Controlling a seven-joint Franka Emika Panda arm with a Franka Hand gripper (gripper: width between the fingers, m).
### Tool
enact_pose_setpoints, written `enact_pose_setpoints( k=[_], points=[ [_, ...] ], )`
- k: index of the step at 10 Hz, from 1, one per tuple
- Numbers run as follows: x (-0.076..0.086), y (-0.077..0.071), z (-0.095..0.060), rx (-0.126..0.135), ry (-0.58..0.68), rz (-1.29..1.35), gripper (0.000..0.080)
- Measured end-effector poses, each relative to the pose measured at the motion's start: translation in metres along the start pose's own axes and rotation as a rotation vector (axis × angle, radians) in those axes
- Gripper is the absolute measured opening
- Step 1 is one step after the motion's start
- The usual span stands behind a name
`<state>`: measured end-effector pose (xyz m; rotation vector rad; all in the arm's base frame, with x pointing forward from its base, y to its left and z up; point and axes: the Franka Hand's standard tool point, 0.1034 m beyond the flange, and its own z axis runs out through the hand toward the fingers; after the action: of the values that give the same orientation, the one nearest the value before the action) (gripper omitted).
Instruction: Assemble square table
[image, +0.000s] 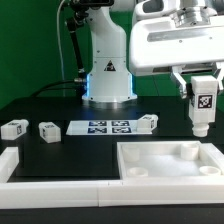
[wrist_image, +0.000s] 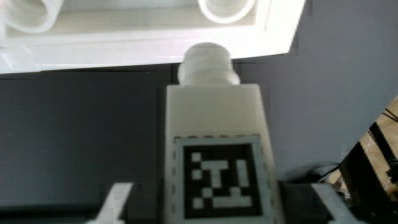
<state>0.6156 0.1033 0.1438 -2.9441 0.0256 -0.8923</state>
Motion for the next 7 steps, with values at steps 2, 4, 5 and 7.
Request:
enact_pose_setpoints(
  k=[2, 4, 5, 7],
  points=[
    [-0.007, -0.008, 0.016, 0.0, -0.01, -0.031, 0.029],
    [-0.015, 0.004, 0.029, -0.015, -0.009, -0.045, 0.029],
    [-0.021, 0.002, 0.034, -0.014, -0.019, -0.049, 0.029],
    [-0.023, 0.0, 0.037, -0.013, -0.023, -0.051, 0.029]
  ],
)
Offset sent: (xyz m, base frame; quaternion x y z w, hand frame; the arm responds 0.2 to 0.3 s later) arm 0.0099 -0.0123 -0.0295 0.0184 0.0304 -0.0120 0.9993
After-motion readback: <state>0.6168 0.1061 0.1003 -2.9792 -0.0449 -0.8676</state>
